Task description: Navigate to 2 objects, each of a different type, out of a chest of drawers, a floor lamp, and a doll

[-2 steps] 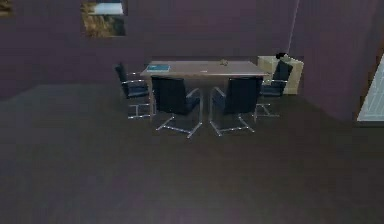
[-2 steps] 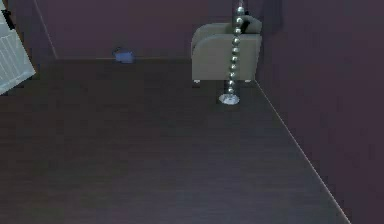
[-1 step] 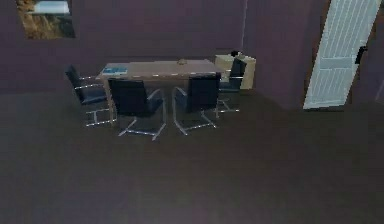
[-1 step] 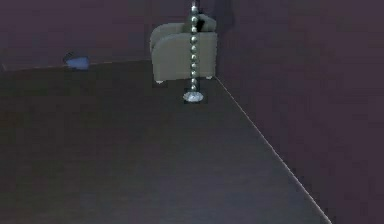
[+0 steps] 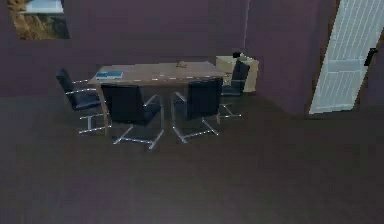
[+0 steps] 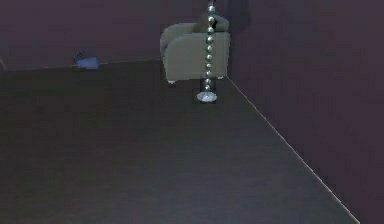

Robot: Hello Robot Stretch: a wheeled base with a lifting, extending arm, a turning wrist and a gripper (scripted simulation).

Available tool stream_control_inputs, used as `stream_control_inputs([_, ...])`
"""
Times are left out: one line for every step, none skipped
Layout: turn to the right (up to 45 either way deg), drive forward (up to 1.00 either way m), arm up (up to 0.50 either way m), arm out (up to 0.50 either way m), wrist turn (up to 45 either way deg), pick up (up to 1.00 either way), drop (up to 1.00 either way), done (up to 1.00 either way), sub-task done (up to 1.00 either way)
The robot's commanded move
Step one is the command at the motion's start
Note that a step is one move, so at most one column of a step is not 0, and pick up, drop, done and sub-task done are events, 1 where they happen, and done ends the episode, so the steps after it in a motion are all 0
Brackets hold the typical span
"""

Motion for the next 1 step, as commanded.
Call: stream_control_inputs([45.0, 0.00, 0.00, 0.00, 0.0, 0.00, 0.00, 0.00, 0.00])
